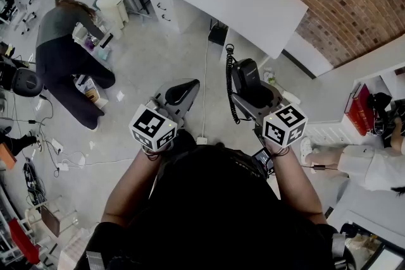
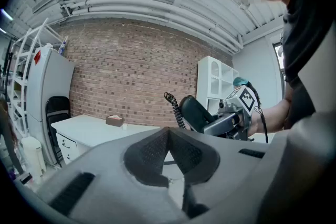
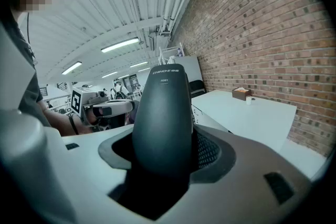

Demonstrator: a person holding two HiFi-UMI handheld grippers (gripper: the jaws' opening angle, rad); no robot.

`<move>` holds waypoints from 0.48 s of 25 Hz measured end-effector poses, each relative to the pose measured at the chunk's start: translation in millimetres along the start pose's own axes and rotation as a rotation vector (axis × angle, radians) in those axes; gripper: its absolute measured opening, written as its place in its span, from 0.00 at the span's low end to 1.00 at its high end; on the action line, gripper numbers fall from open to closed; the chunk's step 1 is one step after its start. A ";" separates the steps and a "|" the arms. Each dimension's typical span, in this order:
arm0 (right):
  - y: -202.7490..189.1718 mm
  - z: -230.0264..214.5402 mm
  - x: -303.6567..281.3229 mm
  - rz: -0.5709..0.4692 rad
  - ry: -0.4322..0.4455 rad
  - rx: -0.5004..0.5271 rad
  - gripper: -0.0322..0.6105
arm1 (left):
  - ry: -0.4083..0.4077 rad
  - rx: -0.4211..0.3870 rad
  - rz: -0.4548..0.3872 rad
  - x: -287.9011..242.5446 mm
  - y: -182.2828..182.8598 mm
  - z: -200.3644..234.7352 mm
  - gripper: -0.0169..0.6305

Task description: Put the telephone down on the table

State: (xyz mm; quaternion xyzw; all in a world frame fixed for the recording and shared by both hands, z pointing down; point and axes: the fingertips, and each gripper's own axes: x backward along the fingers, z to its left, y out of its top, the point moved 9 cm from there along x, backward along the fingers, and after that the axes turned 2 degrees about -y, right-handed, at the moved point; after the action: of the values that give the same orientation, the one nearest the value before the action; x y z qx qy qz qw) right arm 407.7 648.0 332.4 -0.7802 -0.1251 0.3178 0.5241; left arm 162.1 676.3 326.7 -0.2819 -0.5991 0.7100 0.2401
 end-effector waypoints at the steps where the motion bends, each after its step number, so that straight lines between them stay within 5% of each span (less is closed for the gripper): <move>1: 1.2 0.1 -5.4 0.003 0.001 0.002 0.47 | 0.002 0.002 -0.001 1.6 -0.2 4.6 0.04; 12: 31.2 9.6 -104.4 0.000 -0.008 -0.022 0.47 | -0.049 0.021 0.001 15.4 1.9 109.7 0.04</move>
State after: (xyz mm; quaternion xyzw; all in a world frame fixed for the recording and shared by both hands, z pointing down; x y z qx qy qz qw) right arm 317.4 586.9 340.1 -0.7846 -0.1308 0.3192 0.5152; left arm 75.5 608.0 336.6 -0.2622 -0.5970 0.7232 0.2277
